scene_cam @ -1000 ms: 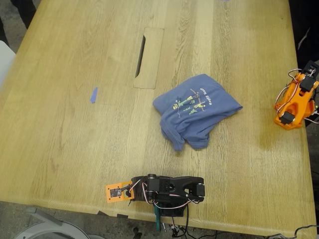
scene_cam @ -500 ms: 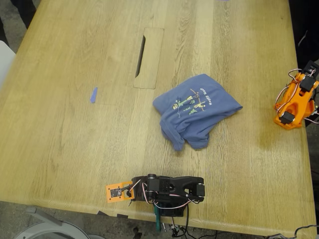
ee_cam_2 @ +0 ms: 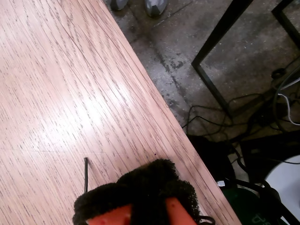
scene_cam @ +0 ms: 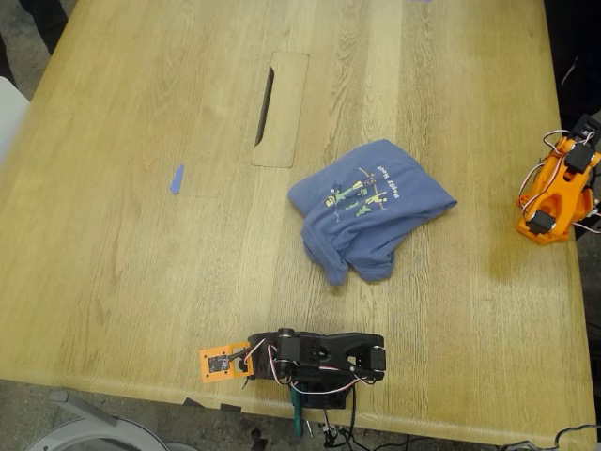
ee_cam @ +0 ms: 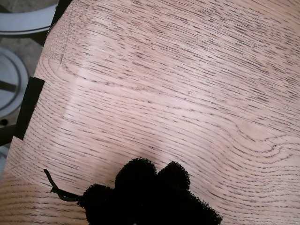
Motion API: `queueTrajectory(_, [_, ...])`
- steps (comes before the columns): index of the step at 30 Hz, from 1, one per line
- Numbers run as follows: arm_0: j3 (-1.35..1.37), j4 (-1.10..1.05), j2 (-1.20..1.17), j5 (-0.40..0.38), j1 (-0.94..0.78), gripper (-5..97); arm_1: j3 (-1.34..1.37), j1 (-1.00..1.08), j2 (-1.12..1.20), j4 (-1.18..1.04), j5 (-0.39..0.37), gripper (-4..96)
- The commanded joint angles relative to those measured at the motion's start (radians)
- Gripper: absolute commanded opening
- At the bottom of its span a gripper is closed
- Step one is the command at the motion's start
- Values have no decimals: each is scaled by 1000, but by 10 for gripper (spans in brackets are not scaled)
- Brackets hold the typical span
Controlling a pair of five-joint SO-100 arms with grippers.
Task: Fold a T-shirt
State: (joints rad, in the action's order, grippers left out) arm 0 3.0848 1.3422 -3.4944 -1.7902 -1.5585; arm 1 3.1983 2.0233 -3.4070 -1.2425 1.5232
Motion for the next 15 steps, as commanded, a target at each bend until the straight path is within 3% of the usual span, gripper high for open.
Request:
queueTrajectory(1, [-18, 2, -115, 8, 2, 0, 69, 75, 0, -2, -3, 1])
queueTrajectory(15, [-18, 2, -115, 6, 3, 0, 69, 60, 0, -2, -2, 1])
